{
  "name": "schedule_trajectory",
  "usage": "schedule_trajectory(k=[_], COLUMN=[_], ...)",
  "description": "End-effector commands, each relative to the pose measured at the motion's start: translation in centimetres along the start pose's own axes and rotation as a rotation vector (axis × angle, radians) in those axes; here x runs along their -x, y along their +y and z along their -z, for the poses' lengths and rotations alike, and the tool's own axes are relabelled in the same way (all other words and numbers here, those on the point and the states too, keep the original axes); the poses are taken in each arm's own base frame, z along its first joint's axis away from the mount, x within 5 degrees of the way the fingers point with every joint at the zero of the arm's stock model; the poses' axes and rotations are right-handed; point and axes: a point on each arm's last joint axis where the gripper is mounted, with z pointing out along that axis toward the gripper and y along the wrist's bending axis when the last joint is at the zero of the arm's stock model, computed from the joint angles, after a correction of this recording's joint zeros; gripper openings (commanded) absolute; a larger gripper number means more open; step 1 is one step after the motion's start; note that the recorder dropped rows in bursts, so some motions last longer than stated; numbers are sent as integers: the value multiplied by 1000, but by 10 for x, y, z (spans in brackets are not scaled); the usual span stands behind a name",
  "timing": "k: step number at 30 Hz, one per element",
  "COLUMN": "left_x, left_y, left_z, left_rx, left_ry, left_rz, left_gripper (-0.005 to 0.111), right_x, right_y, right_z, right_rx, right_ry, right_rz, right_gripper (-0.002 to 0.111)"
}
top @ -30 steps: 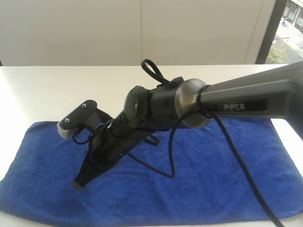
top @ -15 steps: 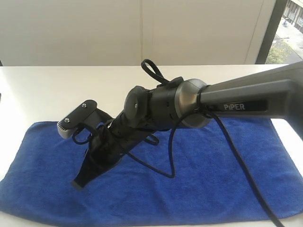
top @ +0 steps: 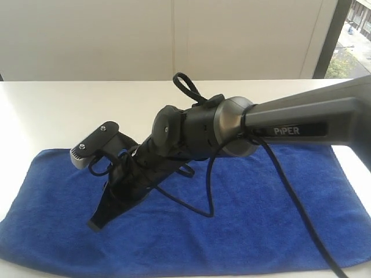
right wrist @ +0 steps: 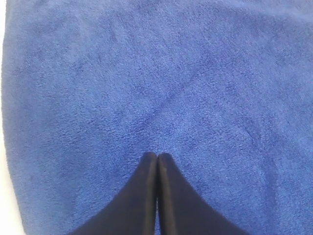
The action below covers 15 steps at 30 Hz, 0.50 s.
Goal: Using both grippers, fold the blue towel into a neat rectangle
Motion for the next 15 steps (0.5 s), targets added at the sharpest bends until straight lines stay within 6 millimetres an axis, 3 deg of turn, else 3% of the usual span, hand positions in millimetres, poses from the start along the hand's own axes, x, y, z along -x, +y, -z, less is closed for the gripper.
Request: schedule_trajectory(k=[1, 8, 15], left_x=[18, 48, 35], left_y=[-24, -42, -42], left_z=[-22, -4, -6], left_rx=[-293, -513, -476], left_ry=[28, -368, -410], left_rz=[-67, -15, -3], left_gripper=[0, 0, 0], right_x=[1, -2, -9], right_y=[0, 5, 2], right_z=[0, 0, -14], right_rx=[1, 40, 35], right_ry=[-1, 32, 56], right_rz=[17, 41, 38], right_gripper=[0, 0, 0])
